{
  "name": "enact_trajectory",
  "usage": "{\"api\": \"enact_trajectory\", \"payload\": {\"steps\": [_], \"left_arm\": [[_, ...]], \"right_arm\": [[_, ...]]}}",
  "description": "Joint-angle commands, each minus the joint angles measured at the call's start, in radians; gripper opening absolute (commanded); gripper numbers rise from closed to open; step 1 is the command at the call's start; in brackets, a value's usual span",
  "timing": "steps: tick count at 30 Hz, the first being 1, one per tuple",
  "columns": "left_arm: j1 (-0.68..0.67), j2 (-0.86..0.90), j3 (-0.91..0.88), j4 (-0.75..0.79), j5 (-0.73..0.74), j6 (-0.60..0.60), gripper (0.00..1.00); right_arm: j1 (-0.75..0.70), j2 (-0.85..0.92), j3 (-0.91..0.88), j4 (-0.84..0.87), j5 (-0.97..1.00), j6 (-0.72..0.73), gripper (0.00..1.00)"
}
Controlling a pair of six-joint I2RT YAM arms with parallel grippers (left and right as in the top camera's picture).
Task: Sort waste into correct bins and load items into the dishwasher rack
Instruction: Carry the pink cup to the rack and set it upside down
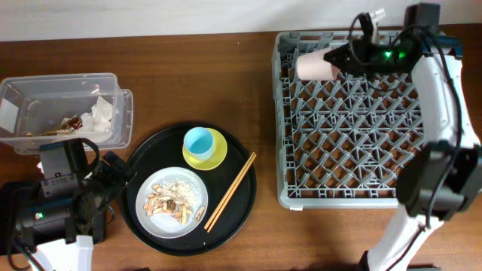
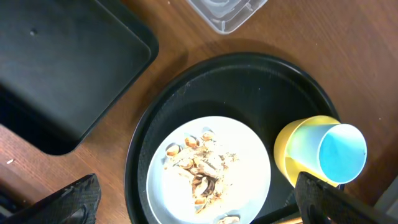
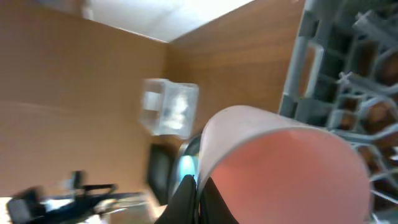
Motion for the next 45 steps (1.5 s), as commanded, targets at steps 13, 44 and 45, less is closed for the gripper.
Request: {"api": "enact_trajectory", "payload": {"steps": [13,44,45], "left_arm": [[0.005,-0.005,0.006,-0.001,0.004,0.001,0.99],[0.005,-0.005,0.006,-0.001,0.004,0.001,0.99],[0.005,-0.005,0.006,-0.001,0.004,0.001,0.99]], "right_arm": [[-0.125,0.181,0.006,-0.229,0.098,0.008,0.15],[1.143,0.064,0.041,0.075,1.378,0.197,0.73],[1.153,0.09,0.041,0.079,1.404,0.197,0.71]]}}
